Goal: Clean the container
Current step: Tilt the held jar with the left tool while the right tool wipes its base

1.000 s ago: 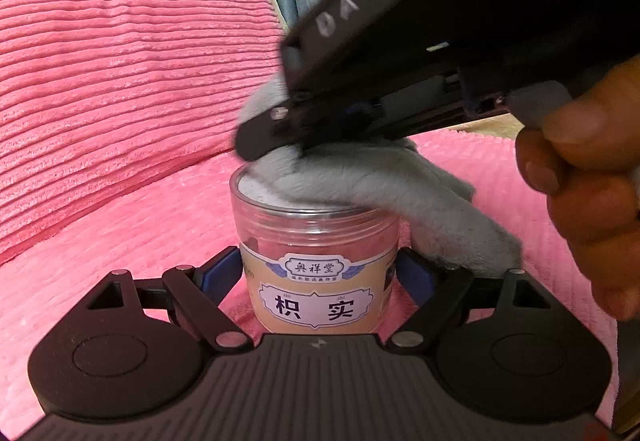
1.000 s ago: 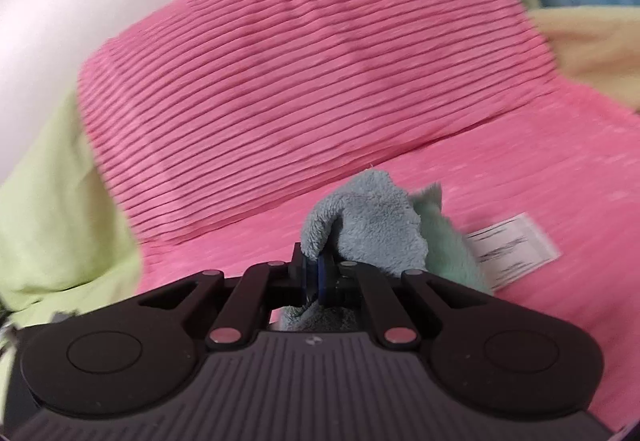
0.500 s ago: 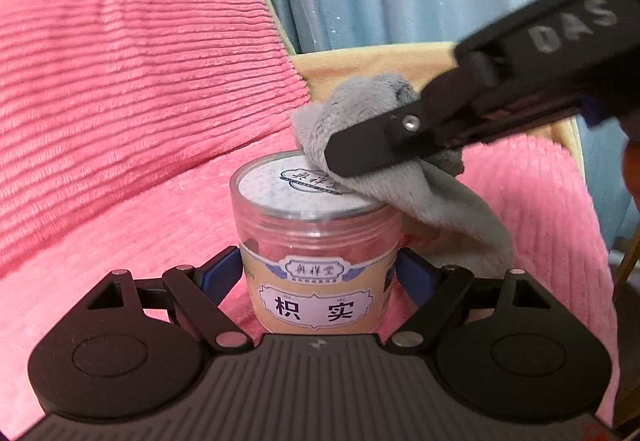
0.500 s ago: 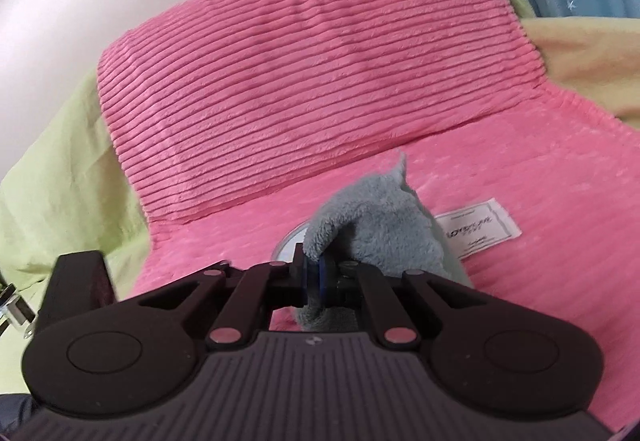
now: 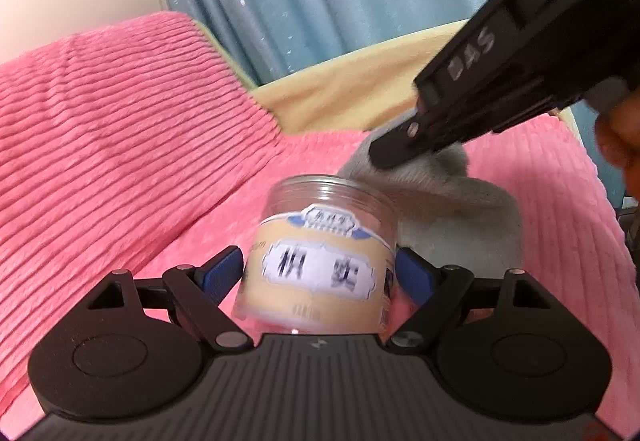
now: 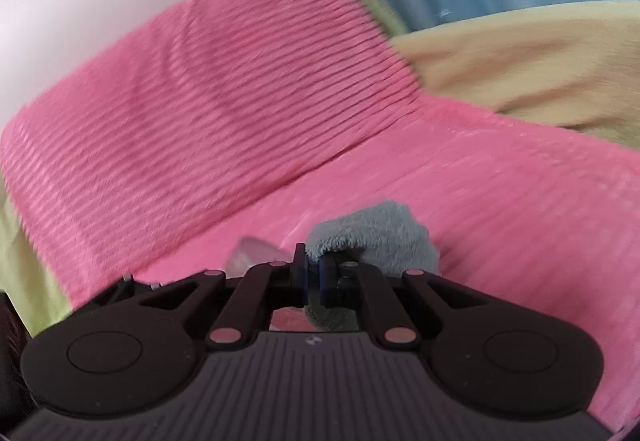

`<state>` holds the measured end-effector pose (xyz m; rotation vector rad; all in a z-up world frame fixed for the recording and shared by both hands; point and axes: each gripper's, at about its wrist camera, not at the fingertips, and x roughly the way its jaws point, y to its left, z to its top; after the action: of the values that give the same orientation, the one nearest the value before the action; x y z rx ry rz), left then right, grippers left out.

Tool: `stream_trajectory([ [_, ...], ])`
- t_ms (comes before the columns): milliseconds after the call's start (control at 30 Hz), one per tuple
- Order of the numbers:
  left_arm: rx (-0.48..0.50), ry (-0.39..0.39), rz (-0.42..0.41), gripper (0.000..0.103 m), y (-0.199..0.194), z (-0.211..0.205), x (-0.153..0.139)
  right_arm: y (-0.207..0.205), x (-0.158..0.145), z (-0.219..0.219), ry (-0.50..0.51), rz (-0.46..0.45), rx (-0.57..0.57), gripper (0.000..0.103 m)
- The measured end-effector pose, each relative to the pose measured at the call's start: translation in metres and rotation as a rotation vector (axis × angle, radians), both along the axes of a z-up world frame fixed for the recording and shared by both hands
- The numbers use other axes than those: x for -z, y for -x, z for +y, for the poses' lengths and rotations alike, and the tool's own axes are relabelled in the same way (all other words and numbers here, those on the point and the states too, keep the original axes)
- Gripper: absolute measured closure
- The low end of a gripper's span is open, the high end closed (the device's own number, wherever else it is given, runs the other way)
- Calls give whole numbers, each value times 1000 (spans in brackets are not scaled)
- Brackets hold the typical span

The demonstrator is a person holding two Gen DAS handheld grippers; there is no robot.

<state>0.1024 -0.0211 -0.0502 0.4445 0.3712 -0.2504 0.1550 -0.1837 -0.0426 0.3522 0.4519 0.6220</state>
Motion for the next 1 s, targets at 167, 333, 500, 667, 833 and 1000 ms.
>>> stream_trajectory([
  [167,12,11,-21,20,-5,-4,12,1,-6,-19,-27,-67,126,99],
  [333,11,53,-24,20,-5,2,12,0,-13,-33,-56,-133,208,99],
  [500,50,32,-23,20,9,7,10,-10,-10,-16,-57,-113,74,99],
  [667,57,57,-16,20,18,20,9,-15,-3,3,-76,-44,-139,99],
  [833,62,65,-17,18,21,23,10,-15,4,23,-20,-9,-228,99],
  [1000,37,106,-5,10,24,28,11,-17,8,27,-16,10,-237,99],
])
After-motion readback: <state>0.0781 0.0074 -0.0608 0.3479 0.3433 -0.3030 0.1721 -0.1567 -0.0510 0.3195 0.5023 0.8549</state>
